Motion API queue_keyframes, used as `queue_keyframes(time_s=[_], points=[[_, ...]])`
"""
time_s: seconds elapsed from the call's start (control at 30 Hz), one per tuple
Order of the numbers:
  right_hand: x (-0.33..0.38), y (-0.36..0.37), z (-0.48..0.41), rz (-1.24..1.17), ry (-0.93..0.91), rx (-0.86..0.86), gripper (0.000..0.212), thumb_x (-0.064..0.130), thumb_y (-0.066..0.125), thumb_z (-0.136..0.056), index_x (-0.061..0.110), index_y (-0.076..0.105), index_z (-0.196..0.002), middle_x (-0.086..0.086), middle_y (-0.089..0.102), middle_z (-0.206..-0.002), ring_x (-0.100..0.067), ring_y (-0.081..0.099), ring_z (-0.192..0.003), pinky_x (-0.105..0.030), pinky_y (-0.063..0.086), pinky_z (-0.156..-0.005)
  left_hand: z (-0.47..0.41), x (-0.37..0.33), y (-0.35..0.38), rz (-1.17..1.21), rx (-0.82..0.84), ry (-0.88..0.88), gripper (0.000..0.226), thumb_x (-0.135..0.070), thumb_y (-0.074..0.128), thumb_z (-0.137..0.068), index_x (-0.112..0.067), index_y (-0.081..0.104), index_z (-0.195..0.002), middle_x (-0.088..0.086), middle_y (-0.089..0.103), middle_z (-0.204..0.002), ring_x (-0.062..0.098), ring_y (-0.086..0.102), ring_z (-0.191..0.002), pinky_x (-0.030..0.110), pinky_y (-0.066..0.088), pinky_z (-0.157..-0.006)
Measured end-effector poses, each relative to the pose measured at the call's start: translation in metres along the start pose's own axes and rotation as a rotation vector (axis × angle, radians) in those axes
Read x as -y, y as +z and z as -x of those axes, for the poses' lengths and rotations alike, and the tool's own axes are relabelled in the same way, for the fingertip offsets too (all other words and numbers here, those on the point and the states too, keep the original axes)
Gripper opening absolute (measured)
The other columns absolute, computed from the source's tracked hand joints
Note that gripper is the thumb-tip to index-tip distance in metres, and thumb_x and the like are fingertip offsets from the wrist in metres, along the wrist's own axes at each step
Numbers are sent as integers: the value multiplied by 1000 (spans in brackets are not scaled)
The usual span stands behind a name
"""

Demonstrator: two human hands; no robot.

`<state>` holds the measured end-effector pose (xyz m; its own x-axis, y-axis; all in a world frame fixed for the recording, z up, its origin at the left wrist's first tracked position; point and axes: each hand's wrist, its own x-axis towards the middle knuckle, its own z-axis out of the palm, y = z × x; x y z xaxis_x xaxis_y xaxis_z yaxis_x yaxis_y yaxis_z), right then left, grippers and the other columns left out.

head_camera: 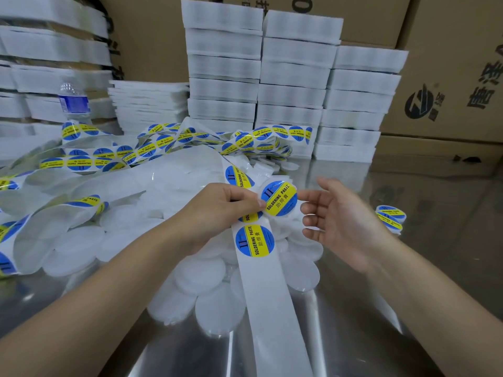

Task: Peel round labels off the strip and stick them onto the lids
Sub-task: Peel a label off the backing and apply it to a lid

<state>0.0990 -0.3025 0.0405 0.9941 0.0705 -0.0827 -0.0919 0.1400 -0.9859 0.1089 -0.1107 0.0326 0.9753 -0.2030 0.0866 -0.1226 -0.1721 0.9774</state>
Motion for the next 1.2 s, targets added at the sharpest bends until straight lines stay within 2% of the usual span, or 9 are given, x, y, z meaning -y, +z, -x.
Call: queue_keyframes(time_s=[0.27, 0.43, 0.6, 0.7, 0.77, 0.9, 0.97, 1.07, 1.2], points=[[3, -2, 1, 32, -57, -14, 51, 43, 39, -94, 13, 77, -77, 5, 51, -60, -9, 46, -52, -25, 41, -57, 1, -3, 1, -21, -73, 1, 25, -18, 65, -87, -23, 76, -65, -5, 73, -70, 0, 62, -57, 8, 41, -47], [0, 1, 3, 58, -145, -47, 48, 40, 40, -95, 19, 78, -74, 8, 51, -57, -6, 46, -50, -23, 42, -56, 2, -6, 2, -11, -98, -15, 24, -19, 65, -87, -23, 75, -65, -6, 73, -69, -3, 59, -53, 6, 37, -41], [4, -1, 5, -21, -183, -107, 37, 34, 44, -94, 18, 73, -75, 6, 50, -54, -9, 45, -49, -22, 42, -51, 2, -6, 1, -23, -72, -11, 22, -19, 64, -87, -22, 76, -69, -1, 74, -77, 6, 62, -66, 12, 43, -54], [10, -5, 6, -54, -198, -154, 34, 30, 44, -93, 17, 70, -75, 5, 52, -54, -9, 45, -48, -24, 40, -53, 3, -6, 1, -11, -62, -10, 23, -18, 64, -87, -23, 77, -68, -3, 75, -76, 3, 65, -64, 10, 45, -51], [10, -4, 6, 25, -219, -159, 34, 30, 43, -94, 17, 70, -78, 5, 55, -55, -11, 48, -49, -25, 41, -54, 5, -7, 2, 0, -32, 5, 25, -18, 64, -87, -24, 77, -66, -5, 74, -74, 0, 65, -62, 9, 44, -50], [-3, 9, 7, 438, -391, -180, 33, 39, 44, -93, 17, 66, -83, 9, 57, -54, -5, 52, -50, -20, 43, -56, 8, -7, 4, 8, 47, 30, 24, -16, 64, -87, -24, 78, -68, -4, 75, -76, 1, 66, -64, 9, 46, -53], [-9, 14, 12, 476, -466, -141, 35, 50, 48, -87, 19, 63, -81, 8, 59, -56, -3, 51, -48, -14, 42, -52, 9, -7, 5, 23, 84, 33, 20, -15, 65, -86, -21, 78, -72, -1, 75, -81, 4, 67, -68, 11, 48, -58], [-12, 17, 17, 530, -509, -124, 52, 69, 47, -66, 21, 62, -82, -1, 64, -70, -6, 51, -54, -21, 43, -54, 11, -7, 7, 49, 133, 43, 23, -12, 65, -87, -21, 78, -70, -4, 74, -75, 3, 67, -65, 11, 48, -58], [-14, 16, 16, 627, -550, -177, 40, 61, 59, -73, 21, 62, -80, 11, 64, -69, 1, 52, -55, -12, 40, -50, 14, -8, 9, 48, 217, 80, 20, -15, 65, -85, -25, 78, -72, -6, 74, -75, 2, 66, -67, 12, 50, -63]])
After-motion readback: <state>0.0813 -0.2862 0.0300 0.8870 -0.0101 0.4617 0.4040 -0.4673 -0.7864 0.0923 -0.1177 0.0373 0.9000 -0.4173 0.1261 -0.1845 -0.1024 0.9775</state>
